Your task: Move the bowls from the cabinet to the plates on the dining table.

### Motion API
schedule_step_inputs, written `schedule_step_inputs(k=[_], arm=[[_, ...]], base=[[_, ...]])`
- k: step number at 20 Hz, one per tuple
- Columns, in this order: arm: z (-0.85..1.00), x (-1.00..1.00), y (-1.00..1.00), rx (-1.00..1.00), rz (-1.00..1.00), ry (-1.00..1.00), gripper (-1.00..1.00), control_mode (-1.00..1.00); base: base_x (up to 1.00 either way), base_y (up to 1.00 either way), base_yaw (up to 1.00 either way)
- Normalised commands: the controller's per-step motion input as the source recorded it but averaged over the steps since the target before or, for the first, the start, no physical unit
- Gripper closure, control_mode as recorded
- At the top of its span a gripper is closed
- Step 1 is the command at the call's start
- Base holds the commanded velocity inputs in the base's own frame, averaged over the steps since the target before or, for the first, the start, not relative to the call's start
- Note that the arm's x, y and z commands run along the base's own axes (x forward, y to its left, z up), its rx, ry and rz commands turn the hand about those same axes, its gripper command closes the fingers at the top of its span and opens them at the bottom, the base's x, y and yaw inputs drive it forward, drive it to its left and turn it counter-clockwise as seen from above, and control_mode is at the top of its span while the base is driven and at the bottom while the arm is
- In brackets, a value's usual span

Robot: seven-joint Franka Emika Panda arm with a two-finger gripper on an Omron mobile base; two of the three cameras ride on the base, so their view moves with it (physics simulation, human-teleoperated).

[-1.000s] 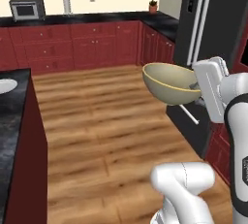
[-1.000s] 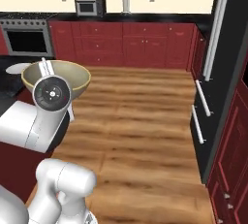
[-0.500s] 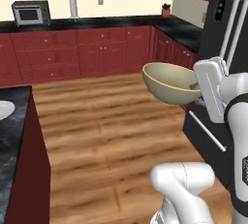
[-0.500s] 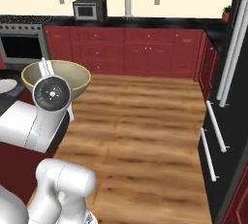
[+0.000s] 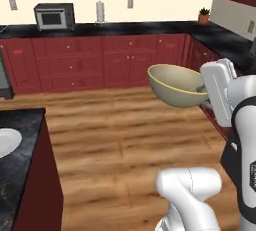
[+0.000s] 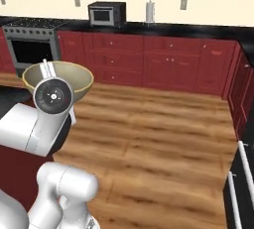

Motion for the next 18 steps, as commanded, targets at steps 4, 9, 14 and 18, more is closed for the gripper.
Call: schedule_step_inputs(k=[4,9,14,18], arm=[[0.00,0.00,0.00,0.00,0.00,0.00,1.00,1.00],[0.00,0.00,0.00,0.00,0.00,0.00,1.00,1.00],[0.00,0.00,0.00,0.00,0.00,0.00,1.00,1.00],[0.00,0.00,0.00,0.00,0.00,0.00,1.00,1.00]], base=[[1.00,0.13,0.49],[0.50,0.42,0.56],[0.14,0.57,0.65],[0.43,0.07,0.72]])
